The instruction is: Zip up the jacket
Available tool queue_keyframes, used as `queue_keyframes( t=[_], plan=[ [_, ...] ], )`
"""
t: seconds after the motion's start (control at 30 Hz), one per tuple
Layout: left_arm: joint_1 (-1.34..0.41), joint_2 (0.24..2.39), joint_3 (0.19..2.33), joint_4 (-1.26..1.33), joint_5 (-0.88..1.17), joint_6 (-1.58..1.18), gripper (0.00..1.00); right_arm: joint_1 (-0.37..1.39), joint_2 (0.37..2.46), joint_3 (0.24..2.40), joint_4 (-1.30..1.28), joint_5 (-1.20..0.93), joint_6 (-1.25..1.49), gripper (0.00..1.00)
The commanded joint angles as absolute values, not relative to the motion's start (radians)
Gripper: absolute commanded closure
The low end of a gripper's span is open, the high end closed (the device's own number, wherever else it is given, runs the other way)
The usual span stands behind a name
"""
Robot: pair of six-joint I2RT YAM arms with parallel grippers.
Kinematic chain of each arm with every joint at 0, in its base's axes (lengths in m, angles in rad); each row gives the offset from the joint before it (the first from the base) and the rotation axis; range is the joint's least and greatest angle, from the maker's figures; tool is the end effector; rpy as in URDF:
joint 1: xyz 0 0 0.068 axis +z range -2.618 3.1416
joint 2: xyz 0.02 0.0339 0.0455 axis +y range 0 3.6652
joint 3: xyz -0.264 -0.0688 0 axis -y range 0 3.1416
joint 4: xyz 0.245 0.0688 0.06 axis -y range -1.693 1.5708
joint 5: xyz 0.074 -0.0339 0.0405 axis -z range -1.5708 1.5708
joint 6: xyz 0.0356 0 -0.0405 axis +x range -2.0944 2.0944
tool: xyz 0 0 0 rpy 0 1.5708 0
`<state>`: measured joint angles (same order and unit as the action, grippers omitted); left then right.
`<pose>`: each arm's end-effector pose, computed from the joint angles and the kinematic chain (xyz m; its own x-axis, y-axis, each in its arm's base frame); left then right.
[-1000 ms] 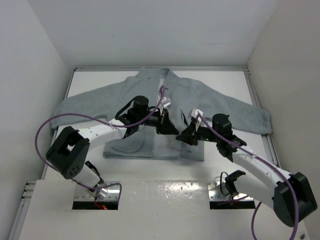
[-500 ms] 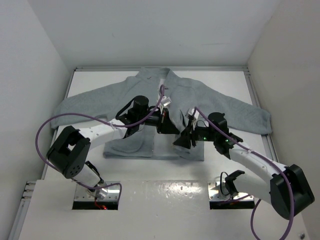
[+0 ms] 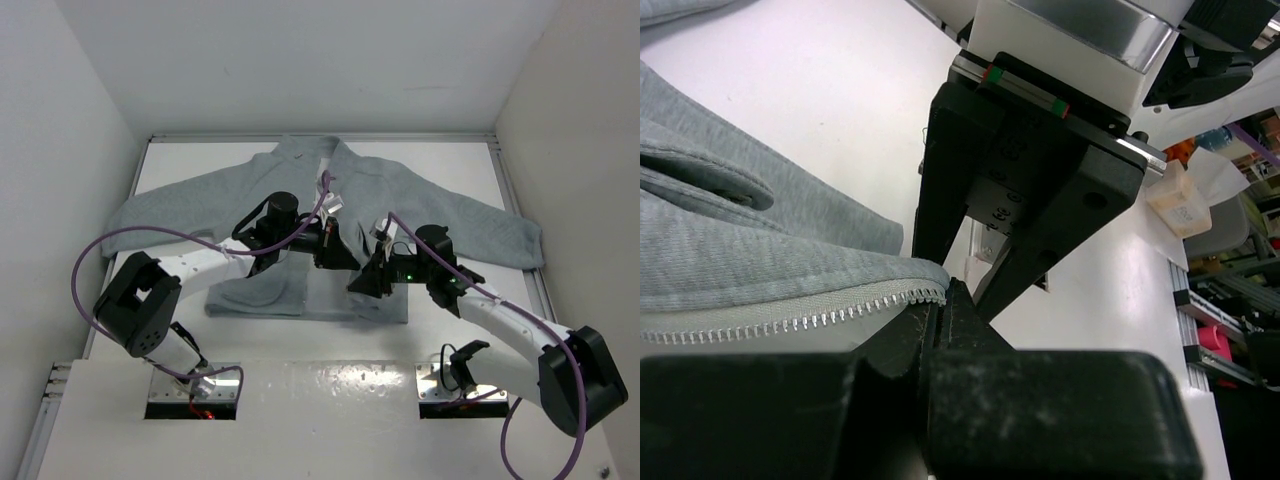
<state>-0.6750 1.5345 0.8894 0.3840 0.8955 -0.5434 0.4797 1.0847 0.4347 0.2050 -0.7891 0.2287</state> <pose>0.2444 -0.2312 0.2531 -0.6789 0.1294 -0.7228 0.7341 0.0978 -0.6720 0.1812 0.1228 0.2038 -0.5745 -0.1188 -0.8098 -0.7836 0.3658 0.5022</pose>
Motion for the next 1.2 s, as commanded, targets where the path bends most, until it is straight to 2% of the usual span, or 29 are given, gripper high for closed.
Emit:
queue_keyframes(
  t=[0.0, 0.17, 0.33, 0.4, 0.5, 0.63, 0.67, 0.73, 0.77, 0.83, 0.87, 0.9, 1.03, 1.17],
  plan=[
    [-0.686, 1.508, 0.931, 0.462, 0.91, -0.548, 1.0, 0.483, 1.088, 0.459, 0.177, -0.865, 0.215, 0.73],
    [-0.686, 1.508, 0.94, 0.462, 0.919, -0.558, 1.0, 0.489, 1.088, 0.451, 0.167, -0.862, 0.183, 0.66],
    [-0.686, 1.508, 0.94, 0.462, 0.919, -0.558, 1.0, 0.486, 1.089, 0.446, 0.164, -0.864, 0.161, 0.66],
    [-0.686, 1.508, 0.94, 0.462, 0.919, -0.568, 1.0, 0.488, 1.085, 0.442, 0.163, -0.864, 0.156, 0.77],
    [-0.686, 1.508, 0.94, 0.471, 0.919, -0.568, 1.0, 0.488, 1.085, 0.433, 0.182, -0.861, 0.149, 0.83],
    [-0.686, 1.508, 0.94, 0.471, 0.919, -0.577, 1.0, 0.495, 1.092, 0.433, 0.169, -0.856, 0.12, 1.0],
    [-0.686, 1.508, 0.94, 0.471, 0.919, -0.577, 0.98, 0.495, 1.091, 0.431, 0.169, -0.854, 0.112, 1.0],
    [-0.686, 1.499, 0.94, 0.453, 0.908, -0.562, 0.85, 0.489, 1.086, 0.414, 0.202, -0.845, 0.103, 1.0],
    [-0.686, 1.49, 0.951, 0.421, 0.876, -0.54, 0.67, 0.483, 1.083, 0.408, 0.219, -0.836, 0.109, 1.0],
    [-0.648, 1.442, 0.94, 0.243, 0.821, -0.476, 0.54, 0.462, 1.068, 0.384, 0.311, -0.806, 0.127, 1.0],
    [-0.632, 1.424, 0.94, 0.242, 0.821, -0.447, 0.54, 0.462, 1.063, 0.383, 0.311, -0.784, 0.127, 1.0],
    [-0.615, 1.405, 0.94, 0.107, 0.757, -0.408, 0.49, 0.456, 1.062, 0.382, 0.34, -0.782, 0.13, 1.0],
    [-0.516, 1.298, 0.957, -0.172, 0.567, -0.23, 0.46, 0.413, 1.042, 0.368, 0.359, -0.752, 0.15, 1.0],
    [-0.517, 1.25, 0.948, -0.426, 0.356, -0.048, 0.46, 0.403, 1.025, 0.371, 0.327, -0.703, 0.138, 1.0]
  ],
)
